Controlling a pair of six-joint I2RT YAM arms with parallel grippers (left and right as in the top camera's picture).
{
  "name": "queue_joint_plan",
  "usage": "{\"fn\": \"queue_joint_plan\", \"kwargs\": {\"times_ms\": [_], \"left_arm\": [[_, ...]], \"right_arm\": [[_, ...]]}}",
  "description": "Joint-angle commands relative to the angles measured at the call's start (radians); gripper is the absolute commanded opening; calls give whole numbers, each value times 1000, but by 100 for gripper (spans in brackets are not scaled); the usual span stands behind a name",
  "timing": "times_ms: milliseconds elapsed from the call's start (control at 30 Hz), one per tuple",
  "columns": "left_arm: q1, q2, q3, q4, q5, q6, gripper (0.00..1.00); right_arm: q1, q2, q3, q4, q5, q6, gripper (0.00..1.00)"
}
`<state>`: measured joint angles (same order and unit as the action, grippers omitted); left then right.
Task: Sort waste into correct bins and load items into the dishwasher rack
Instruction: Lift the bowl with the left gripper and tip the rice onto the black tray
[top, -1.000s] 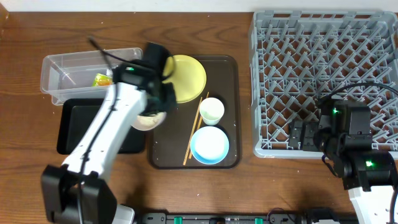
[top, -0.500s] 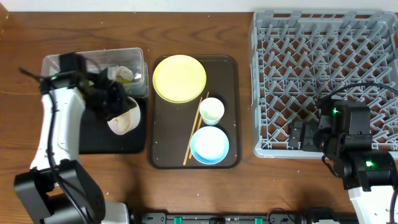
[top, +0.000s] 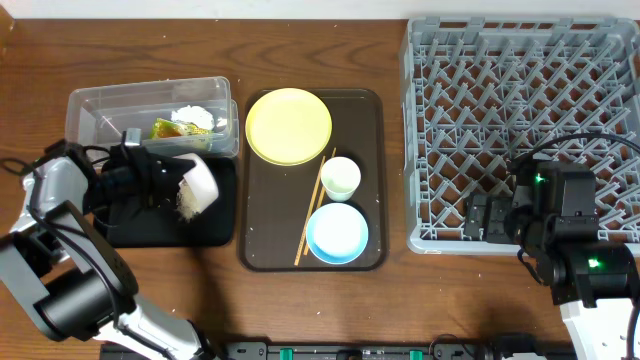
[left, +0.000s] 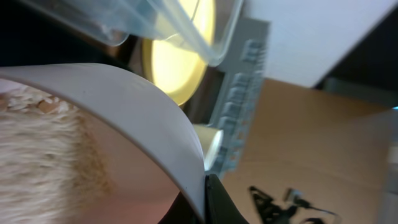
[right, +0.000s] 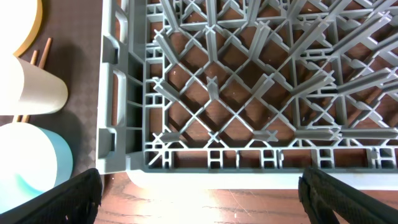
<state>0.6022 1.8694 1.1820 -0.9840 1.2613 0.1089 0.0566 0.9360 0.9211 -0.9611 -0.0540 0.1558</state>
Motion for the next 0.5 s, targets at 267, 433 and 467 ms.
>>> {"fn": "queue_joint_plan", "kwargs": {"times_ms": [267,433,467], "left_arm": [[80,30,-4,-37,312,-21,6],[84,30,-4,-62,312,-21,6],[84,30,-4,-63,312,-20,6]], "right_arm": [[-18,-2,19,-1,-6,-4,99],[-18,-2,19,-2,-6,-4,99],[-18,-2,19,-1,-6,-4,99]]}}
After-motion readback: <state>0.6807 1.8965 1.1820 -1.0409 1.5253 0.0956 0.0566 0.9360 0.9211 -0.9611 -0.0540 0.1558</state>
